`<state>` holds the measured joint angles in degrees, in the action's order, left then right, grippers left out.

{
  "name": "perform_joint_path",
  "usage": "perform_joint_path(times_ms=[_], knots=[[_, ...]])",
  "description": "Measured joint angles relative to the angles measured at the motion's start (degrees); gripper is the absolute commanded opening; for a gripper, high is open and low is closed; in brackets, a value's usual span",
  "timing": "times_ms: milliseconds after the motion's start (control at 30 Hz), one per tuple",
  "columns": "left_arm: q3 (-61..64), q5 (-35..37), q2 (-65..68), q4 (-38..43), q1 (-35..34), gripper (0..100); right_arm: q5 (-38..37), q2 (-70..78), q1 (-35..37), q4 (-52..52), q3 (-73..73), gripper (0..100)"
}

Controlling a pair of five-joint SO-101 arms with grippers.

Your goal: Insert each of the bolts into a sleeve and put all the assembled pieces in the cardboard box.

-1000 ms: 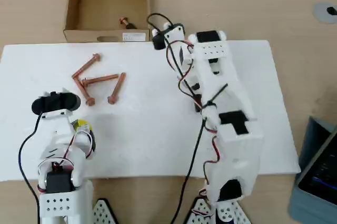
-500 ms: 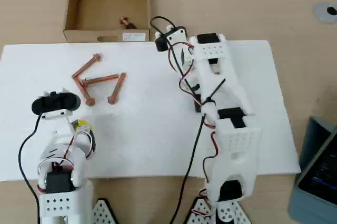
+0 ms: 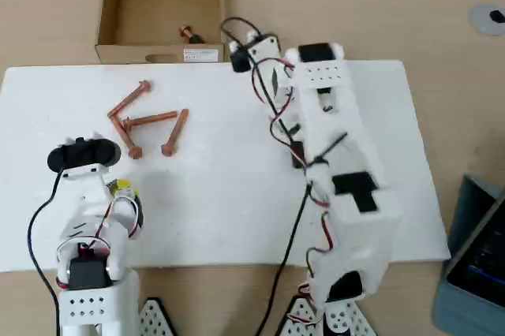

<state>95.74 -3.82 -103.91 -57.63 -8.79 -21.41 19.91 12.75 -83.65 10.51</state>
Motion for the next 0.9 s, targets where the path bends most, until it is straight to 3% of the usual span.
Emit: perform_joint_path(times_ms=[233,533,900], knots=[[0.0,0.0,0.0,0.0,0.0,0,0.0,-14.1,0.0,-7.6,-0.4,1.0],[0.0,0.0,0.0,0.0,0.0,1,10.0,-27.7,-2.8,-17.1,-1.0,1.0],[-4.8,0.0,0.0,-3.2,0.0,0,12.5,-52.8,-6.6,-16.0,-22.9,1.0]])
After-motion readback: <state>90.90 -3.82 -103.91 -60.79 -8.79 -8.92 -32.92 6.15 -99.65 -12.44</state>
